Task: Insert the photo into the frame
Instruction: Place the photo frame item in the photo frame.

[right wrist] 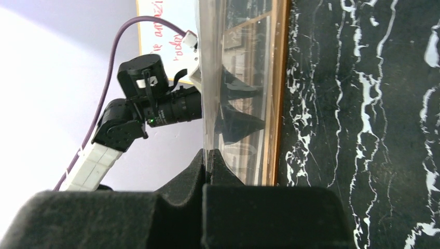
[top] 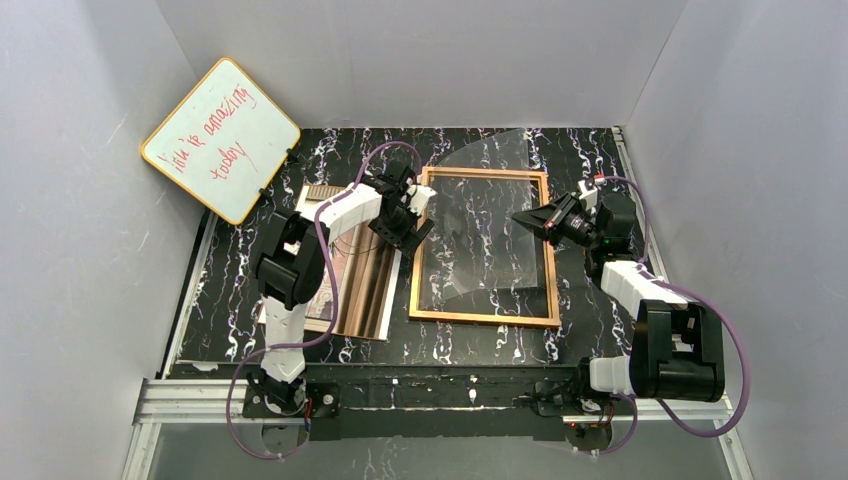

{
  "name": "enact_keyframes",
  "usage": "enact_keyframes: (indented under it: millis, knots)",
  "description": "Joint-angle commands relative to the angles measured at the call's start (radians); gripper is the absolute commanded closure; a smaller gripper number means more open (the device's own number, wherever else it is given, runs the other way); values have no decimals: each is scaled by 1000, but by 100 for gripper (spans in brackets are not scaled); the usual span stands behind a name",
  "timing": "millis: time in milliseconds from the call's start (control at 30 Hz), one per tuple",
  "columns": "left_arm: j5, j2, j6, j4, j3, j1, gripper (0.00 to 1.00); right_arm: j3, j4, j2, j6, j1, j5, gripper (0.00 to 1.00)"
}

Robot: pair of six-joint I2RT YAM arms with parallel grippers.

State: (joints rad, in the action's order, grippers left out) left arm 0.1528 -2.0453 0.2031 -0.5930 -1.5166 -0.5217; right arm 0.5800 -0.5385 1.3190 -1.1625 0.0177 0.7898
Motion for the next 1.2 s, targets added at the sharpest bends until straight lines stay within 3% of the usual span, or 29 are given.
enact_keyframes:
  millis: [0,367,767,1167]
  knots:
    - [74,15,-16,-21,42,-3,17,25,114,-19,46,-9,-64,99]
    - [62,18,-21,-2,54,-3,18,24,251,-39,165,-3,-117,99]
    - [14,11,19,-2,39,0,18,185,443,67,420,18,-46,99]
    - [18,7,21,-8,23,0,18,176,466,79,435,24,-98,99]
